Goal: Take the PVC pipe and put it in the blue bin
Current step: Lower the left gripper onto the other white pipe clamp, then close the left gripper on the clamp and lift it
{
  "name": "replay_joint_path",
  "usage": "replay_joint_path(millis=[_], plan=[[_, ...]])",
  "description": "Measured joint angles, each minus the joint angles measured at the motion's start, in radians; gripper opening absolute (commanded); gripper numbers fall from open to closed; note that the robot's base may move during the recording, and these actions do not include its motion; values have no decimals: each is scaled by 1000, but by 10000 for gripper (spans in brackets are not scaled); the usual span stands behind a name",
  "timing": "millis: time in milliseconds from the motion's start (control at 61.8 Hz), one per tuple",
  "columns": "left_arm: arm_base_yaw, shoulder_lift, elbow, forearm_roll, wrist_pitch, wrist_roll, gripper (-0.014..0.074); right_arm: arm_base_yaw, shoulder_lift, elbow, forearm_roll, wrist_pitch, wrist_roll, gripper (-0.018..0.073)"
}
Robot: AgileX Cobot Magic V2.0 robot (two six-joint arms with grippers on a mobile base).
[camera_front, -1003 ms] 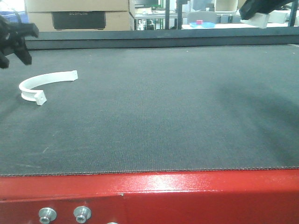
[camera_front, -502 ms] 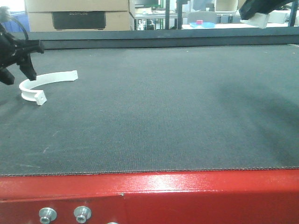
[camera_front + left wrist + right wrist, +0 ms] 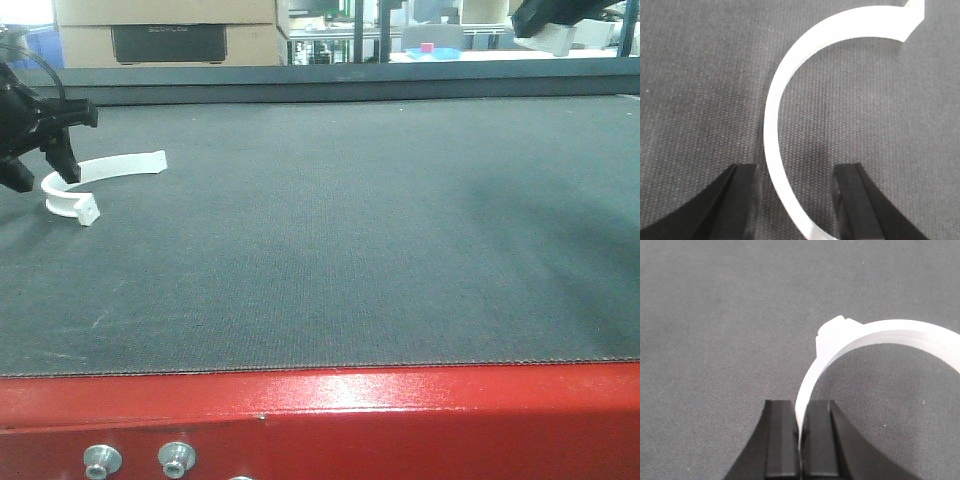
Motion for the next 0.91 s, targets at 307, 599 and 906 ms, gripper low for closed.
replay_joint_path(millis=[307,599,906], plan=[[0,31,0,0,-6,0,256,0,0,0,0,-2,0,-168],[0,31,0,0,-8,0,45,0,0,0,0,-7,0,-168],[0,31,0,2,-13,0,-111,0,0,0,0,-17,0,-168]])
